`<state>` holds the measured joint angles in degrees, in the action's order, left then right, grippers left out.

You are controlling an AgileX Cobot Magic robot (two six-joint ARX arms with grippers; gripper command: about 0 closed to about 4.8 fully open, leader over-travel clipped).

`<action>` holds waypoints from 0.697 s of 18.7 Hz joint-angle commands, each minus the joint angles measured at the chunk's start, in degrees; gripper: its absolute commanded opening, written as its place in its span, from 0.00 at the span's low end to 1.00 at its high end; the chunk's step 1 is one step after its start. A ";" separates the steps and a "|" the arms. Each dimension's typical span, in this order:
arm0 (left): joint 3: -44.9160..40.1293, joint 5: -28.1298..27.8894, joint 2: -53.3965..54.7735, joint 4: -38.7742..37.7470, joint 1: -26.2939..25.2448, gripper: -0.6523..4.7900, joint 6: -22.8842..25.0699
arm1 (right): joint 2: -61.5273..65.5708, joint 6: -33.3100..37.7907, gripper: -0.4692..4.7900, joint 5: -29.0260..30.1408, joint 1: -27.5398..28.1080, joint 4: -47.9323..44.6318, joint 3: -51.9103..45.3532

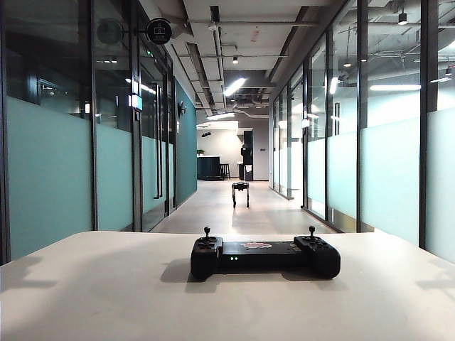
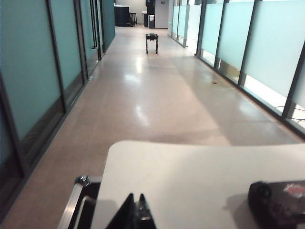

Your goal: Push the left joystick on the remote control sitting on the white table backward to make the robot dog back up in a straight line until it returns close to you.

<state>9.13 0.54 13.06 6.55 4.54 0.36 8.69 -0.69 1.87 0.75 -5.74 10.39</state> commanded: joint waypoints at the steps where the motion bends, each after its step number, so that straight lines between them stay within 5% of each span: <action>1: 3.52 2.93 9.84 6.38 0.00 0.11 0.04 | 5.51 0.22 0.08 3.28 -0.02 -3.87 2.16; 7: 8.94 9.57 28.17 16.20 0.04 0.11 -0.26 | 14.88 0.22 0.08 4.46 -0.48 -11.56 3.30; 13: 15.06 11.21 40.37 16.65 0.07 0.11 -0.39 | 22.40 0.22 0.08 0.24 -9.14 -14.69 3.30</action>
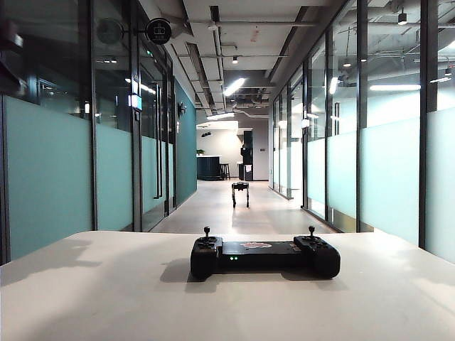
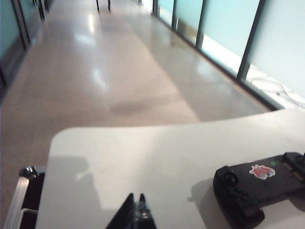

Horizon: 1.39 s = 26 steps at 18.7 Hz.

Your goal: Push the left joystick on the remote control sitting on the white table backward to make the robot dog back up in a straight line until it returns close to you.

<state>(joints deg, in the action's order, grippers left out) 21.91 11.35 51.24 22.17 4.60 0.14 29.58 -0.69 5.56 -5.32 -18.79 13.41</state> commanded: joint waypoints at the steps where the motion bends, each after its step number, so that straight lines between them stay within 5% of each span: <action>1: 3.34 1.14 3.52 0.94 0.02 0.11 -0.20 | 2.51 0.22 0.08 -5.46 -5.07 -1.66 0.28; 7: 8.85 2.78 11.19 -0.37 5.25 0.11 -0.13 | 10.75 0.20 0.08 -7.17 -11.87 -4.42 0.28; 13: 13.27 1.42 19.61 -0.68 12.37 0.11 -0.17 | 21.44 0.26 0.08 -6.99 -11.82 -11.82 0.28; 26: 20.70 3.96 34.36 -3.15 12.83 0.11 0.13 | 46.62 0.70 0.08 -6.93 -14.78 -31.10 0.28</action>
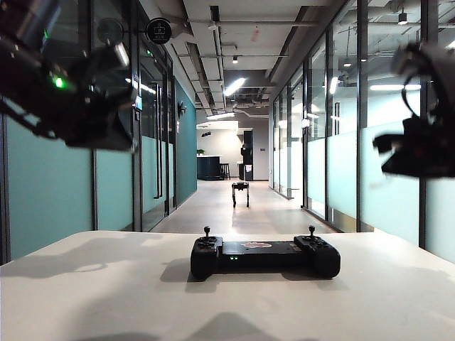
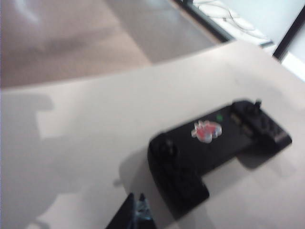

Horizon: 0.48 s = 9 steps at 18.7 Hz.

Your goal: Push the left joystick on the remote control sitting on the white table backward to make the robot dog back up in a straight line until it returns close to you.

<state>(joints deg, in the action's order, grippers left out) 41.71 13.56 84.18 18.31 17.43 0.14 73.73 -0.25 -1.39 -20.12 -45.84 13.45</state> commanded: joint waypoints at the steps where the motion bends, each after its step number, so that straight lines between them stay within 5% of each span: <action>1: 1.16 2.67 2.43 0.92 0.00 0.11 0.48 | 3.98 0.26 0.08 0.04 0.02 -5.31 0.24; 9: 2.14 8.83 7.78 1.51 0.00 0.11 1.77 | 15.54 0.28 0.08 0.24 0.02 -9.81 3.82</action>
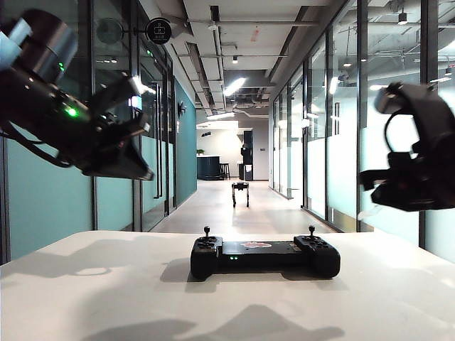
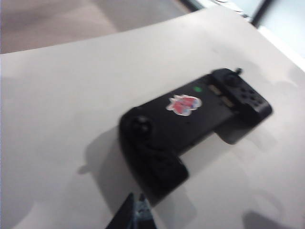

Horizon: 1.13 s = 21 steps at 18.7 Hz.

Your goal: Push the left joystick on the remote control sitting on the white table backward to make the robot dog back up in a straight line until it returns close to you.

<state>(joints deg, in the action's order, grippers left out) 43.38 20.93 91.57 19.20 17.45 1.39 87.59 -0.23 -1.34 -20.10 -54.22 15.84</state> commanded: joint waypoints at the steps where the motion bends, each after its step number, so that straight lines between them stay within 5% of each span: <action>1: 0.66 2.36 0.59 0.61 -0.02 0.11 0.83 | 3.17 0.26 0.08 0.22 0.00 -1.42 2.40; 2: 0.74 2.45 0.59 0.66 -0.02 0.11 1.49 | 5.11 0.39 0.17 0.46 -0.02 -1.42 3.58; 4: 0.83 2.45 0.57 0.63 -0.02 0.11 1.60 | 8.98 2.73 0.66 1.51 0.00 -1.57 5.84; 6: 0.83 2.47 0.57 0.63 -0.02 0.11 1.57 | 11.98 3.67 0.80 1.53 -0.02 -1.68 7.67; 21: 0.83 2.47 0.59 0.66 -0.02 0.11 1.57 | 28.35 6.69 0.80 4.63 0.11 -0.26 20.94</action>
<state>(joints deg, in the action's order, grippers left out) 43.97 22.98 92.33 19.31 17.43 2.81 115.59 6.37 2.76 -20.03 -54.50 36.14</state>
